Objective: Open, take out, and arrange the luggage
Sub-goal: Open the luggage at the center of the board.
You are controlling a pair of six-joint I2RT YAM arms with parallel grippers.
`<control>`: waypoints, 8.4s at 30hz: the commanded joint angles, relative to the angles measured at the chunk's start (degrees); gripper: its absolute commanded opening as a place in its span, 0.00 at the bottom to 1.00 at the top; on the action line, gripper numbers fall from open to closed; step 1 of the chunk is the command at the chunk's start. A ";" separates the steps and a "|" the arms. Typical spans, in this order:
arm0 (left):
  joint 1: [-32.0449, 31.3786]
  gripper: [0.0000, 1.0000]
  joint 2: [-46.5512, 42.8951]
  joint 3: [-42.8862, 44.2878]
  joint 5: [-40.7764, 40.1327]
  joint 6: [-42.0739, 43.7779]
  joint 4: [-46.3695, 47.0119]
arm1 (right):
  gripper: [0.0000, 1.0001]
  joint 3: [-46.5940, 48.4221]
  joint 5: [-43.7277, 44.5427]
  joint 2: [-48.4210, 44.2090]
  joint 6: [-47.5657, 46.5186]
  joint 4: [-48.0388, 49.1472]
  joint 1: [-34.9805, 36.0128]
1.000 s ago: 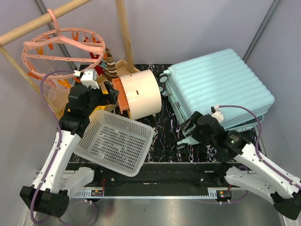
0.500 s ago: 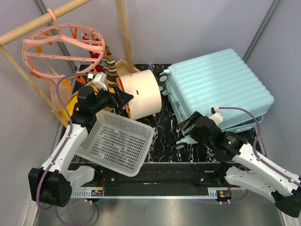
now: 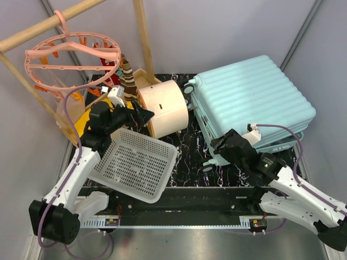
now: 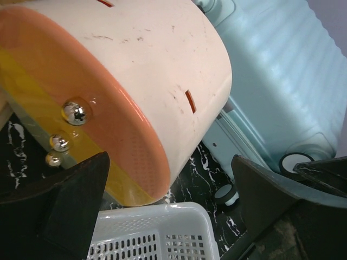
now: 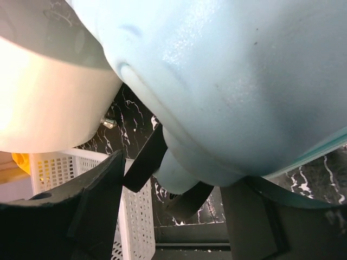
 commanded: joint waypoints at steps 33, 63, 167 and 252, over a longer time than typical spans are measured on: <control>-8.26 0.99 -9.02 2.73 -13.39 12.41 -3.73 | 0.88 18.18 4.89 3.01 6.68 -27.53 6.81; -9.84 0.99 -9.55 3.61 -13.92 12.85 -5.05 | 0.49 9.50 17.71 18.14 21.54 -15.87 8.48; -36.29 0.99 7.33 8.97 -23.32 14.43 4.18 | 0.63 1.06 21.24 1.61 26.65 -29.50 7.52; -39.37 0.00 46.27 13.37 -47.57 6.09 34.94 | 0.00 16.17 41.01 -25.11 12.05 -53.13 7.52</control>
